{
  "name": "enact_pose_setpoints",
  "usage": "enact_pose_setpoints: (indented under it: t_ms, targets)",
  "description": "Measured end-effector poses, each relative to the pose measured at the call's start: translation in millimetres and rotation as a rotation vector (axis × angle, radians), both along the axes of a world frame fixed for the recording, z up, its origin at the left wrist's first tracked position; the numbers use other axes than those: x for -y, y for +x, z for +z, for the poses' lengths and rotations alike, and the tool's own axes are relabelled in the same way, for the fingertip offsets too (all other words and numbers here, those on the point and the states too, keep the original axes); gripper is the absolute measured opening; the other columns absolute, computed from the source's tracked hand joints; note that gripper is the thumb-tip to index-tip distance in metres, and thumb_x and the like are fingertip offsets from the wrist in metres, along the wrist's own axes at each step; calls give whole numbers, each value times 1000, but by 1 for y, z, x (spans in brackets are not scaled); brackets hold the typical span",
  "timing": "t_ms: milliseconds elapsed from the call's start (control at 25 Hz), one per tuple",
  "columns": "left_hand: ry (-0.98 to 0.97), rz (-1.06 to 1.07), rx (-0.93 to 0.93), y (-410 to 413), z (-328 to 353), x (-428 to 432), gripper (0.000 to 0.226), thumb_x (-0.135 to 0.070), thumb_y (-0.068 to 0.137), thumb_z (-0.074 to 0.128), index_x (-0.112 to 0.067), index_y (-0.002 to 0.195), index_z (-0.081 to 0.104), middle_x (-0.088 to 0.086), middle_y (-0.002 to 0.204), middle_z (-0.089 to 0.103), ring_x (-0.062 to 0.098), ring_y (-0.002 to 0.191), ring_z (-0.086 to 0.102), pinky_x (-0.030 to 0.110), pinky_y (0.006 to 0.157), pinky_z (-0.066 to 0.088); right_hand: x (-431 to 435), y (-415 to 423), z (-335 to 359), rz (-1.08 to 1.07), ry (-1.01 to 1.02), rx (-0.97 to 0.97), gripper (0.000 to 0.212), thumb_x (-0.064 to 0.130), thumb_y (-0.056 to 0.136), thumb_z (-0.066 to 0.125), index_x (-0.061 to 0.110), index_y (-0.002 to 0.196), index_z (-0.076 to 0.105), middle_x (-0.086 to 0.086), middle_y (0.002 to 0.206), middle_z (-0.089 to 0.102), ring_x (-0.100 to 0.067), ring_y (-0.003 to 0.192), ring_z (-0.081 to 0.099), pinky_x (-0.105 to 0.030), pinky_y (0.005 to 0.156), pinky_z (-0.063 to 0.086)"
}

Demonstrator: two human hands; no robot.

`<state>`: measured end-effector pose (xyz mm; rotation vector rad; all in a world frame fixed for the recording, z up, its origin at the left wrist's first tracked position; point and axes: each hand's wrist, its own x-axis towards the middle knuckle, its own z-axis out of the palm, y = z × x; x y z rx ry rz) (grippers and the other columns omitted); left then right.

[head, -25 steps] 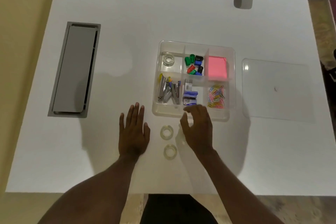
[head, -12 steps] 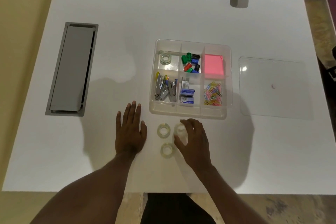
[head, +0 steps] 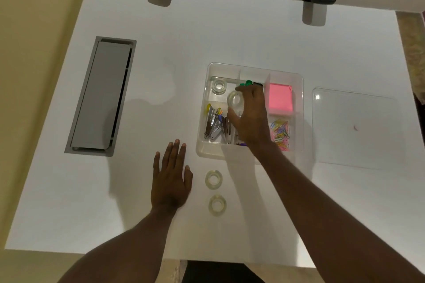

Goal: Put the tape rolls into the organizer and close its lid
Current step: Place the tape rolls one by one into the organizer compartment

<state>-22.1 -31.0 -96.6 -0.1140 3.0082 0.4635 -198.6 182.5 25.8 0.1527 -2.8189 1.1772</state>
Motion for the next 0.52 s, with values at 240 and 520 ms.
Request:
enact_pose_setpoints:
  t_ms: [240, 520]
  targets:
    - [-4, 6, 19, 0, -2, -1, 69, -42, 107, 28, -28, 171, 9, -3, 181, 9, 15, 168, 4, 54, 136, 15, 11, -84, -6, 117, 524, 96, 47, 30, 84, 76, 16, 126, 59, -7, 123, 63, -29, 119, 53, -42, 99, 40]
    - [8, 11, 29, 0, 0, -2, 68, -45, 108, 22, -34, 170, -3, -2, 181, 11, 16, 168, 6, 54, 136, 14, 18, -107, -27, 185, 881, 92, 32, 22, 88, 68, 16, 119, 64, -6, 107, 73, -30, 116, 53, -45, 98, 36]
